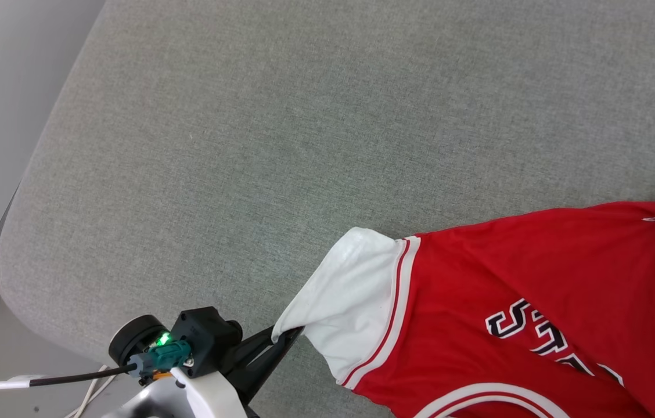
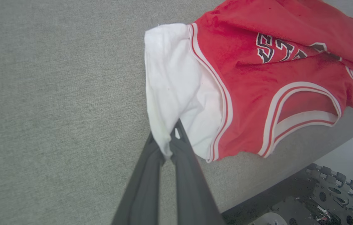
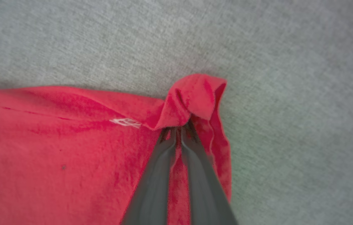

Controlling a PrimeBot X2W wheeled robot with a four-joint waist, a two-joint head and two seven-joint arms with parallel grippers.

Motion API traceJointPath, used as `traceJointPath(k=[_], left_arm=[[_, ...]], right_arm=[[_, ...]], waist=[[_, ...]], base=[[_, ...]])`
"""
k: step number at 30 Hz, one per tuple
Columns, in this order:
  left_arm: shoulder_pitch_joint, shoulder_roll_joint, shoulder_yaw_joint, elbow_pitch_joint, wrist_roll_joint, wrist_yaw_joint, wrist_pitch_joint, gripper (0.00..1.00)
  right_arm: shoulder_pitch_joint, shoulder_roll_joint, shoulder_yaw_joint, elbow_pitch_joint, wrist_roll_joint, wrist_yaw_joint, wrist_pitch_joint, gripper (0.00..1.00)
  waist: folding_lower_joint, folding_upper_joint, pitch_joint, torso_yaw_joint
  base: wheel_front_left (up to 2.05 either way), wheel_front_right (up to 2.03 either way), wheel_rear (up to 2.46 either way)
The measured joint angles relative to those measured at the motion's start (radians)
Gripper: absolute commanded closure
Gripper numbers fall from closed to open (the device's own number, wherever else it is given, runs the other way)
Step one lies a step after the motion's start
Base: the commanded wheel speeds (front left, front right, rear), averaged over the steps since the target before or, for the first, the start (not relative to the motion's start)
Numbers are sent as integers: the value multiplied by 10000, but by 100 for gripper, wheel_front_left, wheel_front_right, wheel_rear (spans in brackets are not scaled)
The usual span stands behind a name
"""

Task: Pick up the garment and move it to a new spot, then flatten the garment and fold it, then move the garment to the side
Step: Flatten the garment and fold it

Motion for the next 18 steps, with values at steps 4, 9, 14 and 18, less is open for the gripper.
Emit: traceJointPath(k=[4, 9, 14, 18], left_arm=[[10, 123, 69, -21, -4, 58, 6, 100], [52, 399, 253, -151, -6, 234, 109, 100], [54, 748, 610, -439, -84, 500, 238, 100], [-58, 1174, 1022, -596, -71, 681, 418, 100]], right_arm=[[-33, 59, 238, 355, 4, -2, -426, 100], [-226, 234, 545, 644, 291, -2, -972, 100], [-616, 186, 794, 520, 817, -2, -1557, 100], [-1036, 215, 732, 407, 1195, -2, -1904, 100]], waist=[[1, 0, -328, -147], [0, 0, -905, -464], [0, 0, -1578, -865], [0, 0, -2135, -1242]], base=[[0, 0, 0], [0, 0, 0], [0, 0, 0], [0, 0, 0]])
